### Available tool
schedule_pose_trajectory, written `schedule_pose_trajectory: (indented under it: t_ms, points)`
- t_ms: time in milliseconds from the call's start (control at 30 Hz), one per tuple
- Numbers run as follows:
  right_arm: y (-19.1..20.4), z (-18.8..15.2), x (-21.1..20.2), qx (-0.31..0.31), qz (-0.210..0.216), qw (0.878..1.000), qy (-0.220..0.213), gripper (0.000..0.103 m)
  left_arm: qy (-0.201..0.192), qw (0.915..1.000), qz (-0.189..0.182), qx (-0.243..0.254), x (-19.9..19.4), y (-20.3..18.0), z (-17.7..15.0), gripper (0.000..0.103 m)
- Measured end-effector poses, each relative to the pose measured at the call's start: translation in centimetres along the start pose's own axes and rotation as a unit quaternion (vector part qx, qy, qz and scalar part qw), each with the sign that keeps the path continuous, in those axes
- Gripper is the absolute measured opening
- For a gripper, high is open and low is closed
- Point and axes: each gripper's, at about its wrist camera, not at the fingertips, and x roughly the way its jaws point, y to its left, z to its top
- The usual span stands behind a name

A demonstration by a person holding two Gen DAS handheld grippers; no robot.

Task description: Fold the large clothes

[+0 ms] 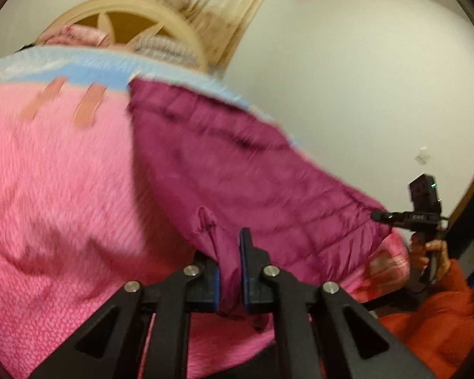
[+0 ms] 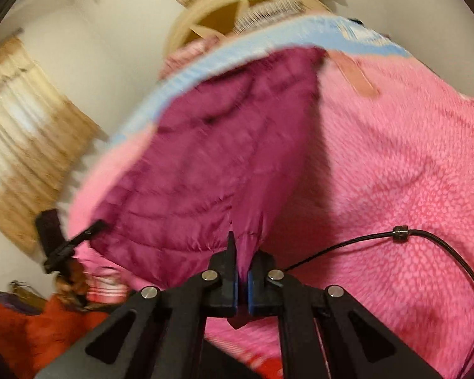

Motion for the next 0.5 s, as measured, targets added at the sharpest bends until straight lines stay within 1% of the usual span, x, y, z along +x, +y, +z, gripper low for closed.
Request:
schedule_pose_trajectory:
  t_ms: [133,200,267,333,400,500]
  points:
    - [2.5,0.2,-4.7,-0.01,0.036,0.999,-0.036,0.002,-0.04,0.9979,-0.039,0.031,-3.2,-2.6,1.7,0.01]
    - [3.1,0.6,-6.3,-0.007,0.053,0.997,-0.054,0.002,-0.063,0.9961,-0.057,0.025,-4.2,-3.5,3.1,0.01]
    - [3.6,2.2,-7.6,-0.004,0.065,0.995,-0.076,0.002,-0.073,0.9951,-0.067,0.007,-4.3,-3.7,5.0,0.01]
    - [3.8,4.4,-8.0,-0.01,0.059,0.994,-0.092,0.002,-0.073,0.9961,-0.05,0.001,-3.8,-3.7,7.4,0.01]
    - [3.7,7.8,-7.8,-0.019,0.049,0.993,-0.108,0.002,-0.072,0.9972,-0.021,0.0,-2.6,-3.6,10.4,0.01]
    - [2.8,13.3,-6.3,-0.007,0.05,0.991,-0.125,0.002,-0.07,0.9971,0.03,-0.005,0.2,-2.1,15.6,0.011]
